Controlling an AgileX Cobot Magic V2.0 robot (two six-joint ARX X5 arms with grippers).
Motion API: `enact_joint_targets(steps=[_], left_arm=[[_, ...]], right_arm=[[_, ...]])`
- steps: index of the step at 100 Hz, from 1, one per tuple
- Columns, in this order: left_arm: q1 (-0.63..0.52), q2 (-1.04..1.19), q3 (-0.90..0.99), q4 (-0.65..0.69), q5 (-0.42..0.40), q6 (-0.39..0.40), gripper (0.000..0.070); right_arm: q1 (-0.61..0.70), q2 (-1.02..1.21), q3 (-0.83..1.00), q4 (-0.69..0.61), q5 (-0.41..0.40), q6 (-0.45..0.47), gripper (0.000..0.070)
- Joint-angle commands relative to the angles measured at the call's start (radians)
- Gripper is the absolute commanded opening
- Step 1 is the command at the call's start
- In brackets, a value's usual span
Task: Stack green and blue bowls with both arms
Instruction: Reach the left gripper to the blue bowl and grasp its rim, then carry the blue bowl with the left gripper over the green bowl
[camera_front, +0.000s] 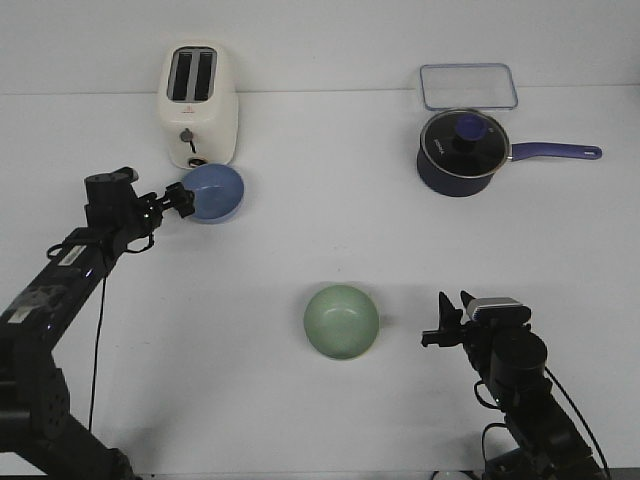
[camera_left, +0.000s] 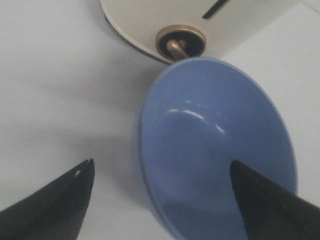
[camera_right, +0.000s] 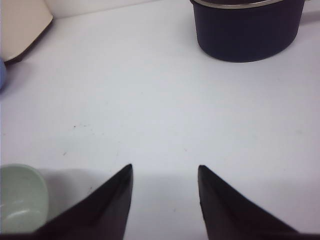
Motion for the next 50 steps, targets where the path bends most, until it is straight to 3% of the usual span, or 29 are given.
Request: enact_joint_targets(steps=[1, 14, 20, 27, 38, 50], left_arm=[[0.001, 0.066, 0.061, -0.001, 0.013, 0.015, 0.0504], [-0.006, 0.148, 0.137, -0.031, 0.027, 0.016, 0.0489], [-0.01, 0.177, 0.16, -0.043, 0.027, 0.016, 0.0432], [-0.013, 0.192, 0.168, -0.045, 0.027, 0.017, 0.0304], [-0.019, 0.195, 0.169, -0.044, 0.028, 0.021, 0.0], [-0.019, 0.189, 0.17, -0.064, 0.063, 0.026, 0.0012]], right_arm=[[0.003, 0.004, -0.002, 0.006, -0.001, -0.006, 0.0266], [0.003, 0.004, -0.002, -0.006, 0.0, -0.006, 0.0265], [0.003, 0.004, -0.002, -0.008, 0.0, -0.006, 0.0266], [0.003, 0.004, -0.002, -0.013, 0.0, -0.006, 0.0266], [0.003, 0.004, -0.002, -0.013, -0.001, -0.006, 0.0265], [0.003, 0.004, -0.002, -0.013, 0.0, -0.006, 0.0266]])
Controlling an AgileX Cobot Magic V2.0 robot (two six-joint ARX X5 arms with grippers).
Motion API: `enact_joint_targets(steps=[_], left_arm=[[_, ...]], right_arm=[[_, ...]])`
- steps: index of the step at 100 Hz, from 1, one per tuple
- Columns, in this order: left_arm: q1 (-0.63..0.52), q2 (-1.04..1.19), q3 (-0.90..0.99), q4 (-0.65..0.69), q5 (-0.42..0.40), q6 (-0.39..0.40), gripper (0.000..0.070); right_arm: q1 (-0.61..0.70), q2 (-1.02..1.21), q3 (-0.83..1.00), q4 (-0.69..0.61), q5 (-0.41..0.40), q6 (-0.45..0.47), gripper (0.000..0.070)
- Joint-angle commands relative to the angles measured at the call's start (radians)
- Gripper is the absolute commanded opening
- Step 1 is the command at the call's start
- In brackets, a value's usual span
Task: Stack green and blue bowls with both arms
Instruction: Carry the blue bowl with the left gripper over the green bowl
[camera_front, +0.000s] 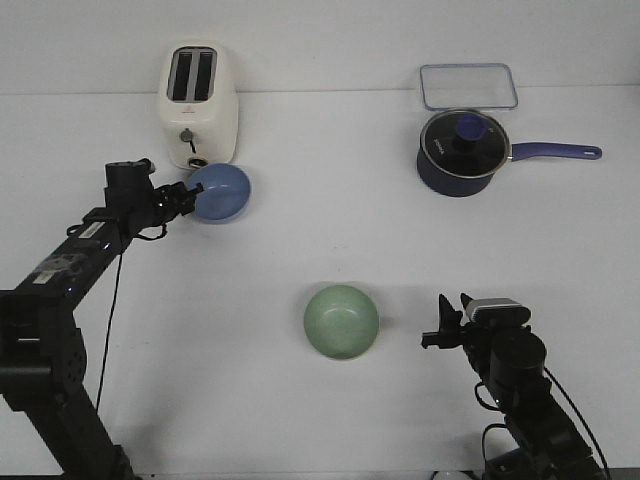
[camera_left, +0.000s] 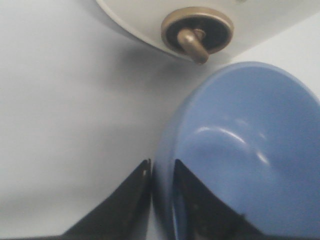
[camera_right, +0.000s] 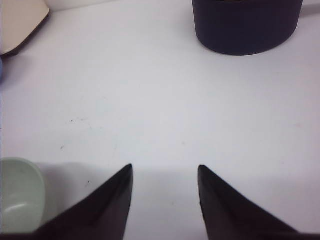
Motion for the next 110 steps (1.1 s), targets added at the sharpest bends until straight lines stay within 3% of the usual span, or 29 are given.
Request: enact_joint_targets(steps=[1, 24, 48, 85, 97, 110], left_arm=[[0.0, 0.012, 0.025, -0.012, 0.034, 0.026, 0.0012], [-0.007, -0.076, 0.025, -0.147, 0.185, 0.092, 0.0012], [-0.102, -0.261, 0.019, -0.331, 0.188, 0.226, 0.0012], [-0.425, -0.401, -0.069, -0.356, 0.186, 0.263, 0.0013], [-0.524, -0.4, -0.133, -0.311, 0.18, 0.262, 0.0013], [-0.593, -0.4, -0.193, -0.245, 0.122, 0.262, 0.0013]], right_arm=[[0.003, 0.004, -0.002, 0.009, -0.001, -0.005, 0.0266], [0.003, 0.004, -0.002, 0.009, -0.001, -0.006, 0.0266], [0.003, 0.004, -0.002, 0.008, -0.001, -0.006, 0.0266], [0.003, 0.003, -0.002, 0.006, -0.001, -0.005, 0.0266], [0.003, 0.003, -0.002, -0.002, -0.001, -0.005, 0.0265], [0.003, 0.003, -0.002, -0.01, -0.001, -0.005, 0.0266]])
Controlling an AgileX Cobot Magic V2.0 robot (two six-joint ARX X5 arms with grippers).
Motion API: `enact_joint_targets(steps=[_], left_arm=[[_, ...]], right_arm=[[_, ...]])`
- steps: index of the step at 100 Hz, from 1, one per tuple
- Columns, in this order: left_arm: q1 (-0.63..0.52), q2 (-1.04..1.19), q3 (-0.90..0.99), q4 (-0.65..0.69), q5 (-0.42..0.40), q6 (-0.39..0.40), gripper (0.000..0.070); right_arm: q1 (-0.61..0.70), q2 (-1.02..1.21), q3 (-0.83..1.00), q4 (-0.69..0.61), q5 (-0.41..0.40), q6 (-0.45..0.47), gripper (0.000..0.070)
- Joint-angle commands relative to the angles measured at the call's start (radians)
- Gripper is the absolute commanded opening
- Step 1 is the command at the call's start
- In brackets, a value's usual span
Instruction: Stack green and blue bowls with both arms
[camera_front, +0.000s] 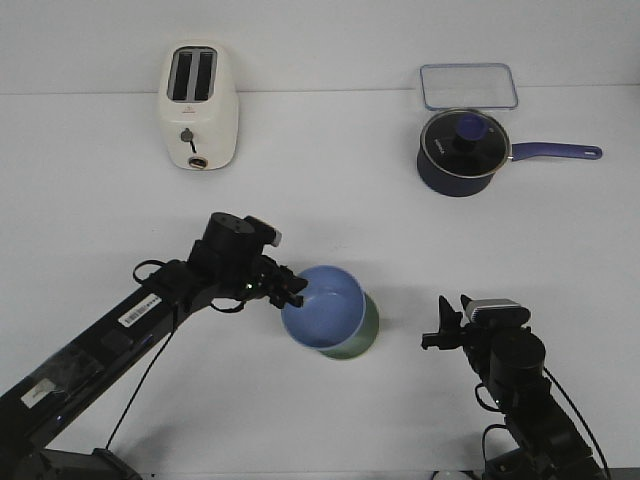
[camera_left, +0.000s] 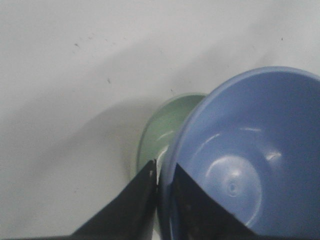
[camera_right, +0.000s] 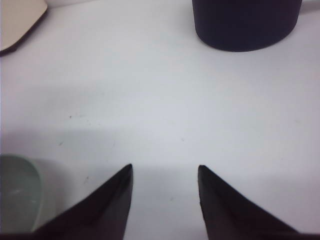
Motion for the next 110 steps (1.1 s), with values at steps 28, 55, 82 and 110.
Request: enact_joint_targets(steps=[28, 55, 82, 110], left_arm=[[-0.096, 0.057, -0.012, 0.094, -0.072, 0.02, 0.0029], [-0.084, 0.046, -0.011, 0.163, -0.118, 0.008, 0.0351], [0.065, -0.126, -0.011, 0.069, -0.214, 0.023, 0.0096], [0.217, -0.483, -0.198, 0.167, -0.475, 0.036, 0.0015]], right_arm=[[0.003, 0.004, -0.002, 0.005, -0.001, -0.005, 0.0266], [0.003, 0.003, -0.002, 0.005, 0.0, -0.007, 0.0265], [0.002, -0.039, -0.002, 0.006, 0.003, -0.04, 0.0012], [0.002, -0.307, -0.054, -0.024, 0.067, -0.089, 0.0]])
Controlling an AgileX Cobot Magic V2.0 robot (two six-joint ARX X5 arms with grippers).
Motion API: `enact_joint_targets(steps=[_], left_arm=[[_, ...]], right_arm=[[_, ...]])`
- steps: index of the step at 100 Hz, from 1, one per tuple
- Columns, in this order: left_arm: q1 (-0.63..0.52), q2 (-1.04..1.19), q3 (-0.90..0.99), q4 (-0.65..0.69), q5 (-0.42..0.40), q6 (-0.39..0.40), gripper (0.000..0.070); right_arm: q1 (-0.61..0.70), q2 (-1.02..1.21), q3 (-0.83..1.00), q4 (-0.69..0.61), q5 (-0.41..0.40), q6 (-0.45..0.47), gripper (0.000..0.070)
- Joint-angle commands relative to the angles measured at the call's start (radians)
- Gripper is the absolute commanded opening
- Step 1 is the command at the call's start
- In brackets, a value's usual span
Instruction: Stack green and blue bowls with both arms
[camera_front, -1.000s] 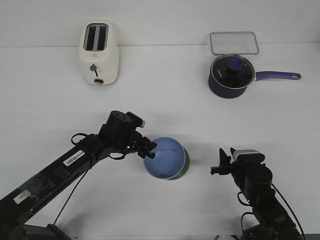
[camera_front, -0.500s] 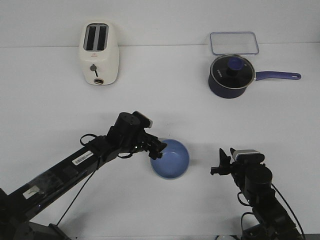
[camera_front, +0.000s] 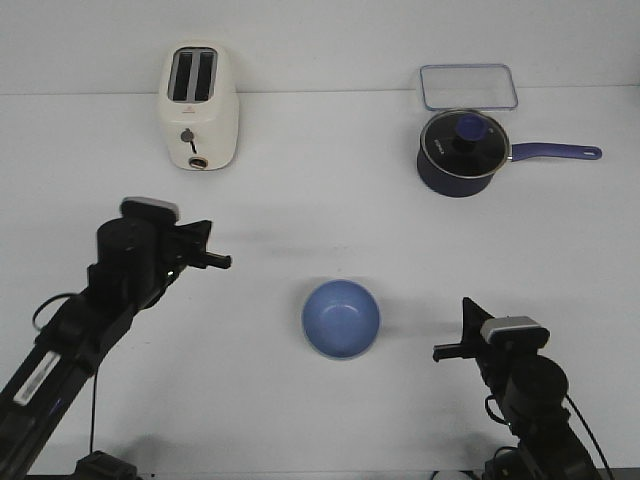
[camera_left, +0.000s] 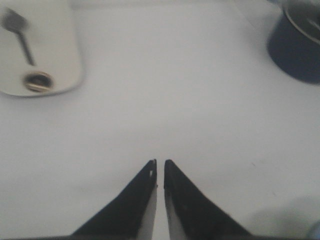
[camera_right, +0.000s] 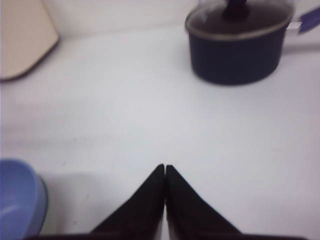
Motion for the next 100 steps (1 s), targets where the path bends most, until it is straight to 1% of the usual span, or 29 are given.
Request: enact_joint_targets(steps=[1, 5, 15, 19, 24, 27, 38, 47, 100], left_arm=[[0.01, -0.118, -0.121, 0.106, -0.047, 0.022, 0.0014], [0.024, -0.211, -0.226, 0.214, -0.077, 0.029, 0.0014], [0.053, -0.381, -0.436, 0.426, -0.118, 0.073, 0.0013], [0.068, -0.433, -0.503, 0.485, -0.121, 0.073, 0.0013], [0.086, -0.484, -0.561, 0.518, -0.122, 0.071, 0.0013], [0.096, -0.507, -0.583, 0.52, -0.122, 0.066, 0.0013], [0.11, -0.549, -0.596, 0.463, -0.122, 0.046, 0.0015], [0.11, -0.57, -0.596, 0.438, -0.121, 0.046, 0.0015], [0.109, -0.626, -0.596, 0.441, -0.121, 0.046, 0.0015]], right_arm=[[0.002, -0.092, -0.022, 0.01, 0.02, -0.036, 0.0], [0.002, -0.147, -0.037, 0.011, 0.046, -0.048, 0.0], [0.002, -0.243, -0.06, 0.014, 0.109, -0.048, 0.0], [0.002, -0.261, -0.061, 0.013, 0.131, -0.048, 0.0], [0.002, -0.271, -0.061, 0.015, 0.152, -0.048, 0.0], [0.002, -0.273, -0.061, 0.016, 0.165, -0.048, 0.0], [0.002, -0.272, -0.061, 0.016, 0.163, -0.049, 0.0], [0.003, -0.272, -0.061, 0.018, 0.161, -0.049, 0.0], [0.003, -0.272, -0.061, 0.018, 0.161, -0.049, 0.0]])
